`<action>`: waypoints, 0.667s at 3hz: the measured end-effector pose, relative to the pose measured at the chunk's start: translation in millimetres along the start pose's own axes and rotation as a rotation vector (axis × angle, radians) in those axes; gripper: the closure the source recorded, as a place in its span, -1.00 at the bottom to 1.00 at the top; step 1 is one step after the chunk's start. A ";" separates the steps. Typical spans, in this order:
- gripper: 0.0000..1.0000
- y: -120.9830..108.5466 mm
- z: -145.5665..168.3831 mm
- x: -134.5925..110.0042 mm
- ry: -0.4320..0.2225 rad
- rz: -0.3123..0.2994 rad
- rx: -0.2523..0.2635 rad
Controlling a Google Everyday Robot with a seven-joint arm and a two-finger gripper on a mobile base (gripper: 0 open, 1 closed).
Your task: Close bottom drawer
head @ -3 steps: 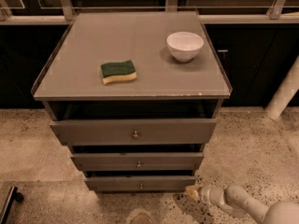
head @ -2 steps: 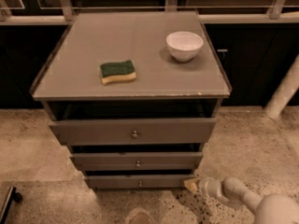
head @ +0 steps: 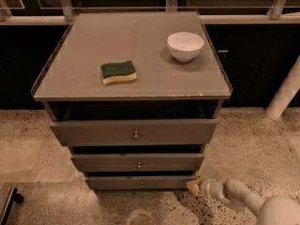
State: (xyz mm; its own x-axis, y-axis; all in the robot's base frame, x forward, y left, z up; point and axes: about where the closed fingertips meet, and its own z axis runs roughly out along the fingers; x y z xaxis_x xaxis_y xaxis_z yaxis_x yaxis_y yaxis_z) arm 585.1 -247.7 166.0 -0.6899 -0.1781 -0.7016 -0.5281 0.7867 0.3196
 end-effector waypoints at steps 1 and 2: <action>0.65 2.7 -1.5 2.6 0.000 0.000 0.000; 0.18 2.8 -1.5 2.7 0.000 0.000 0.000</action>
Offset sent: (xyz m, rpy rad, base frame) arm -0.0038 0.0008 0.0000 0.0000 0.0000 0.0000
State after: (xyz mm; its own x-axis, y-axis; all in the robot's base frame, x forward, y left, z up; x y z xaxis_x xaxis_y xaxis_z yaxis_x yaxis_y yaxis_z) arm 581.0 -246.9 166.0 -0.6900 -0.1780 -0.7016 -0.5281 0.7867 0.3197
